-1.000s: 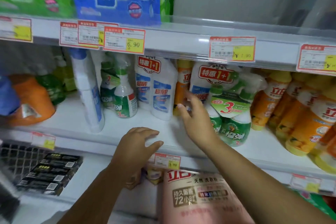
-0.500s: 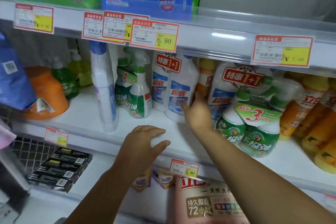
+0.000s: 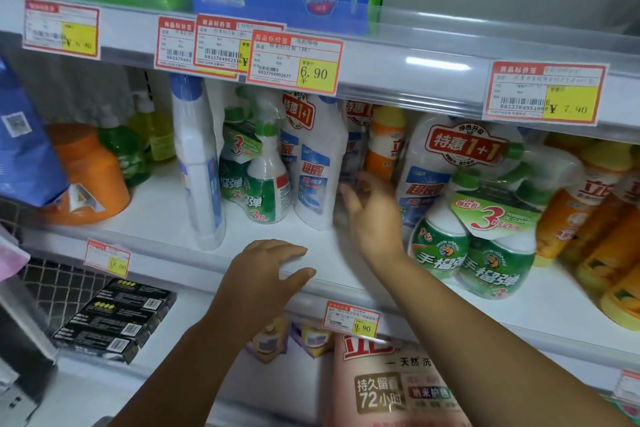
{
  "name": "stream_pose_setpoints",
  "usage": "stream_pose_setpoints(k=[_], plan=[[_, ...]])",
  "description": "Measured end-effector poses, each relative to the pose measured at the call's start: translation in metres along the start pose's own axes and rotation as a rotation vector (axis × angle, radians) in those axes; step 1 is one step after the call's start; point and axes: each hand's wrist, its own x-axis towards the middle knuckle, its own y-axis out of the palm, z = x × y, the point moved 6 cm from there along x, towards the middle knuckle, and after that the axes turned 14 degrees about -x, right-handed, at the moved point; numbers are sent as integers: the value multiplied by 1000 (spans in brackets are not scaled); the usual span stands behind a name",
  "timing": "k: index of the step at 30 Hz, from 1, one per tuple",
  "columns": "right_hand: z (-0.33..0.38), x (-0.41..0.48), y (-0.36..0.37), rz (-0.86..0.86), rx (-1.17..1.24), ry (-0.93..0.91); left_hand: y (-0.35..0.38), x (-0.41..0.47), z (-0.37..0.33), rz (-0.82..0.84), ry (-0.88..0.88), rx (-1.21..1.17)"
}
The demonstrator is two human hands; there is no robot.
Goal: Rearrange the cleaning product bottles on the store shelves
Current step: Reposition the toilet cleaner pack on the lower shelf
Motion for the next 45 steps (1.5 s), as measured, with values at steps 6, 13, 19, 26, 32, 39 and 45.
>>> stream_pose_setpoints(k=[6,13,19,26,32,39,45], plan=[[-14,0,-7,-99,-38,3,2,-1,-4,29,-8,15],[-9,17,12,-162,11,199,0,-5,0,44,-22,3],[-24,30,15,-104,50,285,-2,-7,10,53,-36,-25],[-43,45,19,36,155,443,2,-6,6,62,-19,1],[-43,34,23,119,-9,337,3,-4,5,70,-30,14],[-24,-13,-8,156,-64,193,2,-7,3,73,-36,39],[-23,-54,-51,217,-51,139,14,-9,-16,115,-8,61]])
